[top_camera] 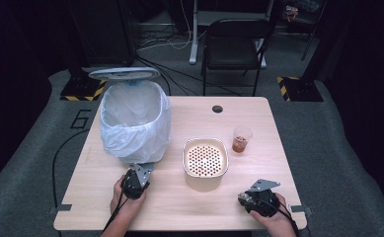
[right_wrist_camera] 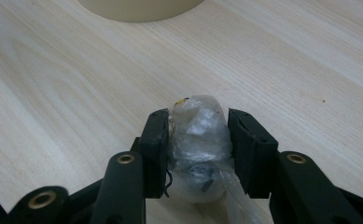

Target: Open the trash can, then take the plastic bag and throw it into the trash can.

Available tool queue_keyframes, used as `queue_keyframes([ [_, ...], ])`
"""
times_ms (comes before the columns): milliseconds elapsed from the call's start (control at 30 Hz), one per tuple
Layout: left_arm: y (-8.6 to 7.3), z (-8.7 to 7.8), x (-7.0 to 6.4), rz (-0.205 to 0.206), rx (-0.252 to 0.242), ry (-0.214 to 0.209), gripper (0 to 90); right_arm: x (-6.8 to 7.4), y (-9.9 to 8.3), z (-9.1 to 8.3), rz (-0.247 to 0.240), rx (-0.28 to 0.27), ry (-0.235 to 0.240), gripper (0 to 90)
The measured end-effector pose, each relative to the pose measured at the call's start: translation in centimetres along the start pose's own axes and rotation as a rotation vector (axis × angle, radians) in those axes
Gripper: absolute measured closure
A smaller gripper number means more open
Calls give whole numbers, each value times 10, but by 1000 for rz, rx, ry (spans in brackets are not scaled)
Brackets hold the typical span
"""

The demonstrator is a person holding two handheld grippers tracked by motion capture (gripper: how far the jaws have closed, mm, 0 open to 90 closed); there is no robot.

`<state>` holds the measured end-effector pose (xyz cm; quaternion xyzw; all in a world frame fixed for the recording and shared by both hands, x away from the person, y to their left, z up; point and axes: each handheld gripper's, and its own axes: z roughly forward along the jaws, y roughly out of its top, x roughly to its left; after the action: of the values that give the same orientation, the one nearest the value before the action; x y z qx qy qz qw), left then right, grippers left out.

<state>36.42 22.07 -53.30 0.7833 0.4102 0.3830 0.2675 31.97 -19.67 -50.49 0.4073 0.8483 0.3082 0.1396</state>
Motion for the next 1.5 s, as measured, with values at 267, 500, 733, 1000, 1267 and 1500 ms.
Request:
queue_keyframes([
  [267, 0, 0, 0, 1, 0, 1, 633, -5, 2, -3, 6, -17, 26, 610],
  [500, 0, 0, 0, 0, 3, -7, 634, -6, 5, -6, 24, -27, 38, 610],
  [733, 0, 0, 0, 2, 3, -7, 634, -7, 14, -13, 47, -41, 50, 609],
  [1000, 0, 0, 0, 2, -1, 0, 635, -14, 28, -26, 13, -52, 37, 609],
  [1267, 0, 0, 0, 2, 3, -7, 635, -28, 57, -51, -16, -92, 41, 610],
  [1500, 0, 0, 1, 1, 1, -7, 635, -35, 91, -68, -60, -135, 14, 610],
])
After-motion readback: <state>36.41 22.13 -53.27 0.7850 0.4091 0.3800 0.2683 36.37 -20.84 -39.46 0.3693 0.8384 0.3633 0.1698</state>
